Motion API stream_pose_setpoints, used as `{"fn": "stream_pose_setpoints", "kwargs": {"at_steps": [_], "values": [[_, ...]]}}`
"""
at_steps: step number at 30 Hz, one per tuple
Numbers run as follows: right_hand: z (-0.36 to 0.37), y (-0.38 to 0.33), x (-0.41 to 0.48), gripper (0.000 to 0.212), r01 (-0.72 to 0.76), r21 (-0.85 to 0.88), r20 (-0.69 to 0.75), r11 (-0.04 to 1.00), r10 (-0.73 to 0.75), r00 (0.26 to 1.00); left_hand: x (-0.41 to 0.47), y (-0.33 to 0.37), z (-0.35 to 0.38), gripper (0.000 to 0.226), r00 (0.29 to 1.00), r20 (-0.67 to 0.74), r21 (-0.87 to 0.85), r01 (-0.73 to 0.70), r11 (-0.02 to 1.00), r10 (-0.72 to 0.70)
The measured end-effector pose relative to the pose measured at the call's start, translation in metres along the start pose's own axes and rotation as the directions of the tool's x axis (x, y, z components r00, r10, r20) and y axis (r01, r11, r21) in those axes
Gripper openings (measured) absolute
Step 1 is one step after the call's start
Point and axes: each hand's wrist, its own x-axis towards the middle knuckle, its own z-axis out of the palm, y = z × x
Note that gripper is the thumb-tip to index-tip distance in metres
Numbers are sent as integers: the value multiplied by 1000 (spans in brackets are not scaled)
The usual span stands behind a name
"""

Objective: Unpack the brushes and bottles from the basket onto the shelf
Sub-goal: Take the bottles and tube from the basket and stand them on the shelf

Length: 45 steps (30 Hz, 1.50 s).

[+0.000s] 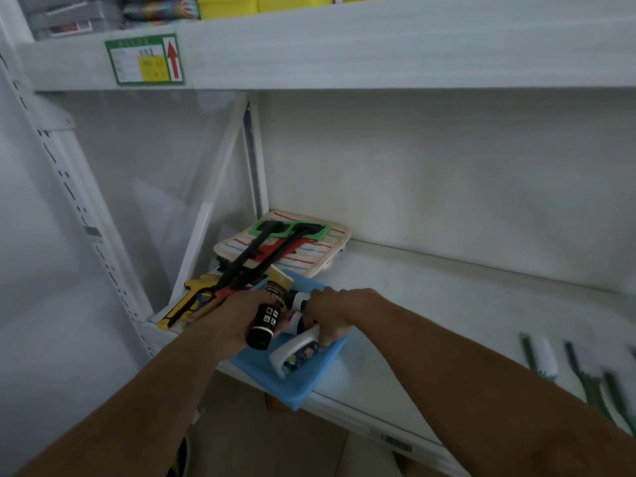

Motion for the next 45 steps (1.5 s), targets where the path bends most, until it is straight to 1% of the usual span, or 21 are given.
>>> {"fn": "stream_pose_setpoints", "kwargs": {"at_steps": [1, 3, 6, 8, 10, 13, 17, 21, 26, 29, 32, 33, 35, 37, 39, 40, 41, 42, 43, 44, 45], "values": [[-6, 3, -7, 43, 39, 77, -56, 996, -35, 998, -1, 2, 1, 22, 1000, -3, -27, -25, 999, 25], [-22, 12, -29, 34, 98, 225, -174, 969, -59, 983, -4, 8, 6, 20, 994, -30, -9, -101, 995, 100], [-39, 36, -78, 24, 95, 354, -263, 930, 1, 965, -9, 19, 24, 13, 975, -27, -15, -220, 975, 220], [-41, 60, -118, 23, 41, 430, -311, 902, 106, 944, -13, 24, 47, 16, 959, 17, 10, -281, 960, 281], [-35, 87, -159, 26, -29, 511, -355, 859, 242, 903, -13, 23, 78, 17, 927, 69, 47, -371, 927, 368], [-11, 122, -210, 27, -172, 561, -317, 810, 402, 859, -13, 1, 136, 20, 876, 174, 96, -469, 878, 449], [36, 142, -243, 30, -365, 480, -129, 797, 476, 870, -9, -51, 205, 21, 876, 277, 211, -457, 864, 395], [74, 147, -247, 39, -459, 389, -100, 798, 532, 841, -1, -94, 242, 27, 891, 323, 334, -422, 843, 318], [98, 143, -242, 44, -476, 348, -68, 808, 528, 846, 5, -111, 253, 30, 908, 302, 434, -403, 806, 291], [98, 145, -244, 62, -492, 339, -27, 801, 531, 847, 5, -108, 251, 36, 909, 315, 437, -394, 809, 272], [86, 146, -249, 79, -494, 394, 40, 775, 523, 852, 1, -103, 243, 54, 900, 358, 456, -401, 795, 249], [80, 146, -250, 80, -481, 422, 33, 768, 518, 855, 0, -100, 238, 58, 895, 373, 478, -410, 777, 242], [62, 144, -251, 72, -433, 470, -56, 769, 516, 855, -3, -88, 223, 60, 881, 384, 518, -452, 726, 275], [42, 140, -248, 57, -363, 520, -217, 773, 531, 819, -3, -66, 198, 50, 874, 322, 467, -481, 742, 364], [22, 131, -235, 37, -278, 570, -392, 773, 554, 735, 1, -39, 162, 35, 864, 197, 395, -503, 769, 464], [13, 123, -224, 26, -230, 582, -472, 780, 554, 686, 5, -27, 141, 27, 855, 97, 426, -499, 755, 510], [5, 114, -211, 18, -182, 586, -533, 790, 545, 647, 11, -19, 116, 22, 844, -24, 491, -457, 742, 536], [-3, 104, -197, 13, -140, 585, -575, 799, 531, 623, 18, -12, 93, 23, 833, -147, 558, -375, 740, 533], [-9, 92, -180, 13, -109, 579, -598, 808, 511, 618, 22, -8, 72, 25, 828, -243, 595, -284, 751, 506], [-13, 80, -161, 14, -87, 565, -608, 820, 485, 629, 26, -7, 53, 26, 824, -288, 656, -201, 727, 488], [-14, 69, -141, 15, -69, 550, -608, 832, 456, 651, 28, -7, 39, 26, 829, -283, 753, -120, 647, 482]]}}
